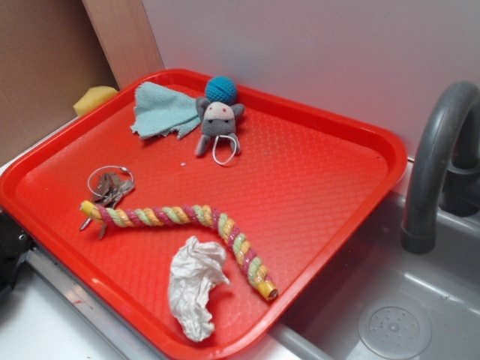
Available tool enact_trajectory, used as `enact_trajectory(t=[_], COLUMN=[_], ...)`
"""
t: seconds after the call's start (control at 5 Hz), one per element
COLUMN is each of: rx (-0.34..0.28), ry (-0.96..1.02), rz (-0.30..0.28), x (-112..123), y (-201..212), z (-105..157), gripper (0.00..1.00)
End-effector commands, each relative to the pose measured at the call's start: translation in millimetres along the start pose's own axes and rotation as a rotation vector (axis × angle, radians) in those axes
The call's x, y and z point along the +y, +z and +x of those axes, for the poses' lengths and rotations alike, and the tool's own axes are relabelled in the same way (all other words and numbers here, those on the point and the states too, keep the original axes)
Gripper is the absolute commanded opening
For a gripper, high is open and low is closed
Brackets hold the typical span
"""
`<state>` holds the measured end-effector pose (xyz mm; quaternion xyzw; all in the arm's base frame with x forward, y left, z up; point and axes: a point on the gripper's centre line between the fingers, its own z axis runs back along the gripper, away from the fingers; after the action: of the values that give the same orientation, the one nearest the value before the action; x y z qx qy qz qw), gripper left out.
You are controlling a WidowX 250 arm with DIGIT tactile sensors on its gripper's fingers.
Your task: Grab the gray animal.
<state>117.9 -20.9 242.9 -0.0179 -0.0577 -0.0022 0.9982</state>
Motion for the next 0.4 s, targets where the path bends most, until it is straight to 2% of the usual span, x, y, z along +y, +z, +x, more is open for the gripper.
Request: enact_trajectory(t=[0.0, 0.2], rx=[0.000, -0.024], ry=[0.000, 0.249], rz=[0.000, -0.080], x=[0.0, -2.2], y=[0.0, -1.4], z=[0.0, 18.8], gripper=[1.00, 1.00])
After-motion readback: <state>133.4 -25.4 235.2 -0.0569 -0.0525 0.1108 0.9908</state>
